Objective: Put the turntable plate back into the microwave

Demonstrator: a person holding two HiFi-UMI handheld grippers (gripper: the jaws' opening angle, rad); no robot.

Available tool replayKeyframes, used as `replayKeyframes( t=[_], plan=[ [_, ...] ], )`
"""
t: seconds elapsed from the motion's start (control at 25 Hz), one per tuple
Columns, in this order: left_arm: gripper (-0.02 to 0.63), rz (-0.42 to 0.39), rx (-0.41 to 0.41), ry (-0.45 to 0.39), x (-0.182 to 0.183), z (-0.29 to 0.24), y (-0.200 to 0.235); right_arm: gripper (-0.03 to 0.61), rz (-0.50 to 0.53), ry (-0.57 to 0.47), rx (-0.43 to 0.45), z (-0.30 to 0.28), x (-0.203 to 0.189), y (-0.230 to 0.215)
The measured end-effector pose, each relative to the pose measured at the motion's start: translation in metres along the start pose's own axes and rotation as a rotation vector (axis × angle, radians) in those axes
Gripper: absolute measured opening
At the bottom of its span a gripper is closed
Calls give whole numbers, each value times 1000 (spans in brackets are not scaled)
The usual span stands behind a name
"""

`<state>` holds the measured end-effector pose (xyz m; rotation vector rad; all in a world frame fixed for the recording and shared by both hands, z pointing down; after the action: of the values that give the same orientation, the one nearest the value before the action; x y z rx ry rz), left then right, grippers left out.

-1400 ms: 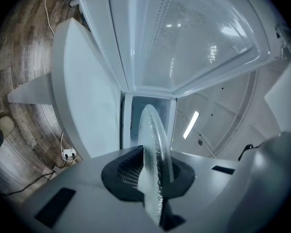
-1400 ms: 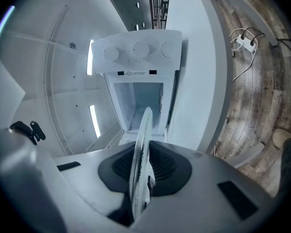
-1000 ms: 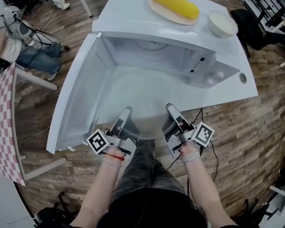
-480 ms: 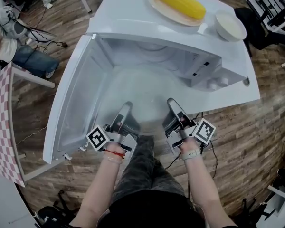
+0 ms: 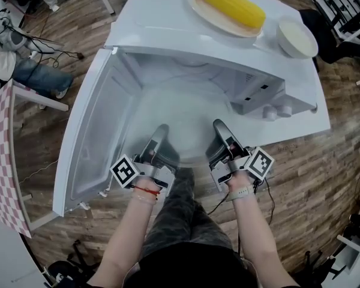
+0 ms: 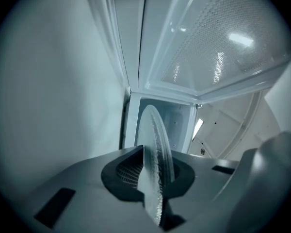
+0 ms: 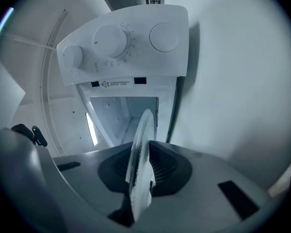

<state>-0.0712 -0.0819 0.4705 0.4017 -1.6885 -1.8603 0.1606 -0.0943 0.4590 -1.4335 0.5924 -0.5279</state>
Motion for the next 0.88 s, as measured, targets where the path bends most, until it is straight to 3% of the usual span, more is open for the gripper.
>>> replayKeyframes(
  t=[0.88],
  plan=[
    [34,18,-8,-23,11,-23,10,43,-11,-41,-23,-16,20,-12]
  ],
)
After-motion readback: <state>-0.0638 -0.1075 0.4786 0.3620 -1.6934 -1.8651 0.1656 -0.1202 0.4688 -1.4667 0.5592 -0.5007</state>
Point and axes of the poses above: the fingertips, and each gripper's own axes: z backward along the fingers, y to its left, x out of its top, the point moved 7 cm from there along z, backward along the fingers, and after that the axes turned 8 degrees about y, right-handed, at the moved point
